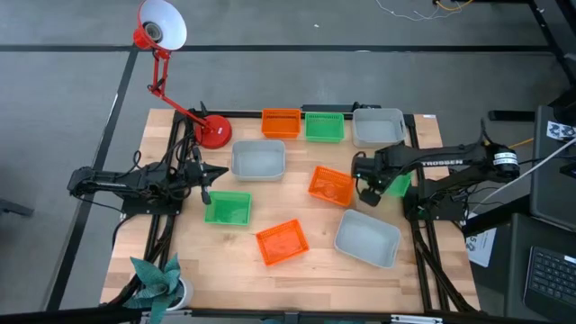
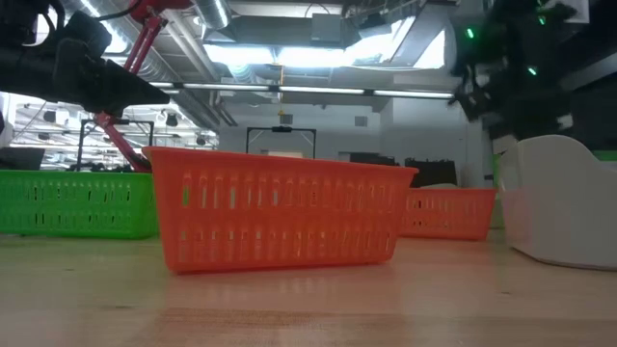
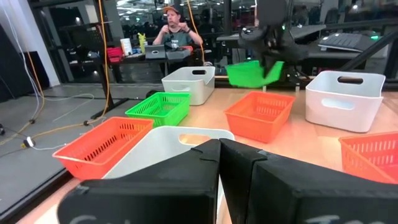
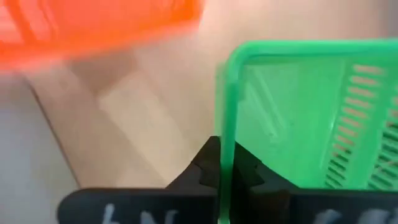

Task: Stack baskets by color
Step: Stack the right green bin on the top green bin

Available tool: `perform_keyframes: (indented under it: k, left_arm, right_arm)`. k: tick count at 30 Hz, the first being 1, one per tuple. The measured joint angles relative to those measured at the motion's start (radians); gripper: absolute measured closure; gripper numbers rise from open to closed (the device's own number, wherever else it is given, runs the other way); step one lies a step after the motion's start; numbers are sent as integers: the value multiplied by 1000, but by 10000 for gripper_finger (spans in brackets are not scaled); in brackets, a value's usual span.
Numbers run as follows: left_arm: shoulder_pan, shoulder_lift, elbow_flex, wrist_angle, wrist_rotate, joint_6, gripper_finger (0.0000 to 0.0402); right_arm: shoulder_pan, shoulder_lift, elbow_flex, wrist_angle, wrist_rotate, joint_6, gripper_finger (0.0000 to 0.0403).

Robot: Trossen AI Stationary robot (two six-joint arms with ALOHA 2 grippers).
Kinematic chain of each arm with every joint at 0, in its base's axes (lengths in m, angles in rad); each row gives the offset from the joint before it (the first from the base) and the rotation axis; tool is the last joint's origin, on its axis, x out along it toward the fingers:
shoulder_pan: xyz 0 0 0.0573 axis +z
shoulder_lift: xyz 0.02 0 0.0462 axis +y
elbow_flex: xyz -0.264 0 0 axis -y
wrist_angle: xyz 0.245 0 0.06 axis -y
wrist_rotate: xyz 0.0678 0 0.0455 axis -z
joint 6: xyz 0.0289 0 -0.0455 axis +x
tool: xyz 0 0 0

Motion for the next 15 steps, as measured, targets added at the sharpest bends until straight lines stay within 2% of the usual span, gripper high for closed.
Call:
perform_keyframes:
  k: [4, 6, 9, 11, 15]
  left_arm:
    - [0, 0, 0, 0, 0, -1, 401]
    - [0, 0, 0, 0, 0, -2, 401]
    - [0, 0, 0, 0, 0, -2, 401]
    - [0, 0, 0, 0, 0, -3, 401]
    - [0, 0, 0, 0, 0, -5, 401]
  right_arm:
    - [0, -1, 96, 46, 182, -74, 402]
    - [-1, -1, 133, 147, 270, -160, 402]
    - [-17, -1, 151, 377, 370, -373, 402]
    - [-45, -1, 151, 579, 356, -543, 402]
    - [-131, 24, 167, 866, 169, -766, 402]
